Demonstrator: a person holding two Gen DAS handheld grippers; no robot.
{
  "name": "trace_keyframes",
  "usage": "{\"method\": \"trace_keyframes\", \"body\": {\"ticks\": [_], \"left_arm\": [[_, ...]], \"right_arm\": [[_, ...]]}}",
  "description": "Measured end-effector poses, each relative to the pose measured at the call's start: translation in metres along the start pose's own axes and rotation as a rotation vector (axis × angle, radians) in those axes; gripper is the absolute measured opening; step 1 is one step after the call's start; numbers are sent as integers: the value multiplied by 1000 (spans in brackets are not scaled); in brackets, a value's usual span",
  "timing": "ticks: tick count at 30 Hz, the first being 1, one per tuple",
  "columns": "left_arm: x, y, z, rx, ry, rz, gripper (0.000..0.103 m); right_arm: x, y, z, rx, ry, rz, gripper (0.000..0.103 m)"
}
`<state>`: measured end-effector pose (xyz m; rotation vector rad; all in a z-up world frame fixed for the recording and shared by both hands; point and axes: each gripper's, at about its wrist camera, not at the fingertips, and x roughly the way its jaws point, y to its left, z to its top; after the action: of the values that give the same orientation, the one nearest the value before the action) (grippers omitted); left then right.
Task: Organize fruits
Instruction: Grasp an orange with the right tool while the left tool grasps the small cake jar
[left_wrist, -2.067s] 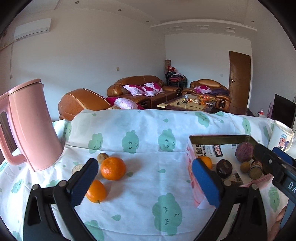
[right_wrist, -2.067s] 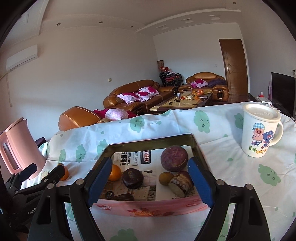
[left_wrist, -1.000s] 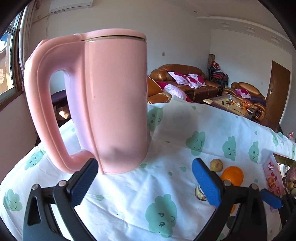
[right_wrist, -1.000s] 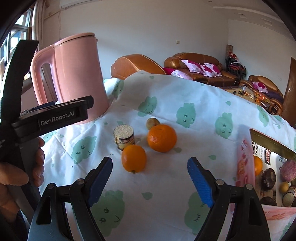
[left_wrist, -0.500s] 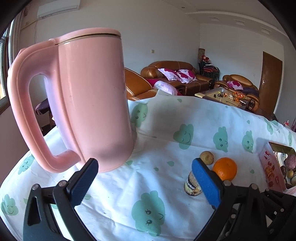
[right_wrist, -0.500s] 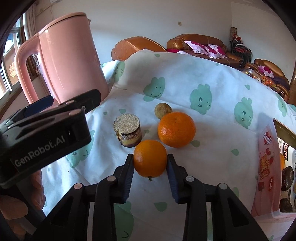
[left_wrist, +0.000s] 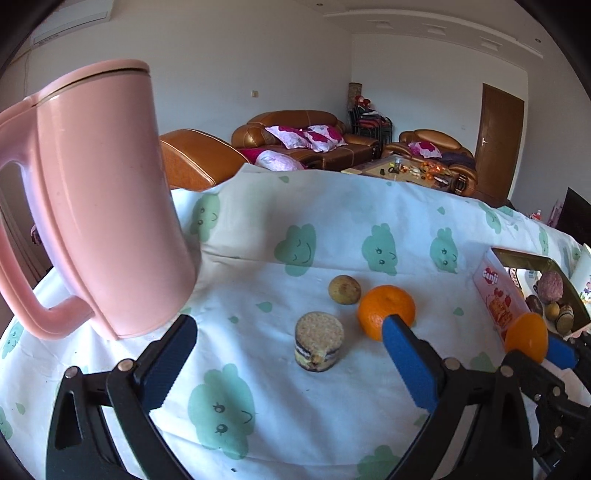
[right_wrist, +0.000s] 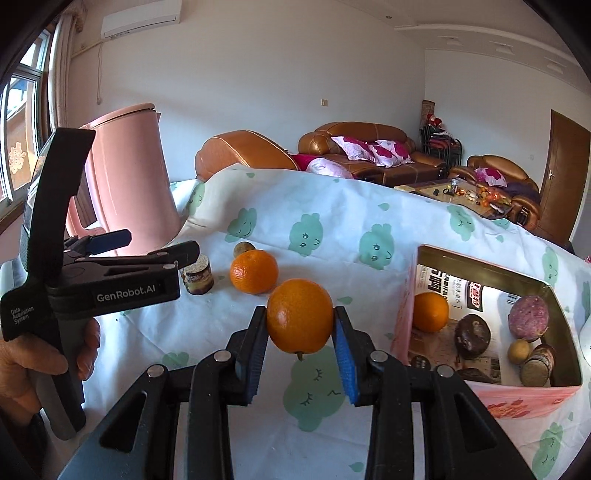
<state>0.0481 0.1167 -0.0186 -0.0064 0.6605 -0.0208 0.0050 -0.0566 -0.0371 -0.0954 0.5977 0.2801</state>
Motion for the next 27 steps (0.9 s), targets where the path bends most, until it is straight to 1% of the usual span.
{"method": "trace_keyframes", "body": {"ticks": [2, 5, 7, 9, 10, 11, 12, 13, 14, 15, 17, 19, 22, 24, 27], "left_arm": [[6, -7, 0, 30, 28, -12, 92], [10, -13, 0, 60, 56, -24, 91], [20, -17, 1, 77, 106, -37, 88], [33, -19, -1, 82, 171, -43, 72], [38, -19, -3, 77, 201, -48, 67], [43, -17, -3, 64, 225, -58, 60], [44, -13, -3, 45, 232, -68, 57], [42, -9, -3, 23, 224, -82, 57], [42, -6, -3, 5, 223, -89, 53], [41, -2, -2, -13, 218, -93, 43], [39, 4, -2, -42, 210, -112, 35], [38, 6, -3, -55, 206, -118, 35], [30, 9, -3, -65, 168, -86, 35], [20, 8, -3, -64, 123, -60, 35], [2, 11, -3, -63, 31, -3, 35]], "right_arm": [[0, -1, 0, 3, 2, 1, 37], [0, -3, 0, 2, 5, 5, 37], [0, -2, 0, -2, 8, 7, 37], [0, -1, -1, -4, 12, 9, 37], [0, -2, -1, -3, 13, 9, 37], [0, -2, -3, 0, 15, 11, 37], [0, -3, -2, 4, 17, 12, 37], [1, -3, -3, 8, 20, 13, 37], [1, -4, -3, 10, 23, 14, 37], [2, -4, -3, 13, 26, 15, 37], [3, -5, -2, 15, 28, 14, 37], [4, -6, -2, 16, 26, 10, 37], [2, -5, -3, 14, 12, 7, 37], [0, -4, -3, 10, -1, 3, 37], [-6, -3, -3, 3, -29, -4, 37]]}}
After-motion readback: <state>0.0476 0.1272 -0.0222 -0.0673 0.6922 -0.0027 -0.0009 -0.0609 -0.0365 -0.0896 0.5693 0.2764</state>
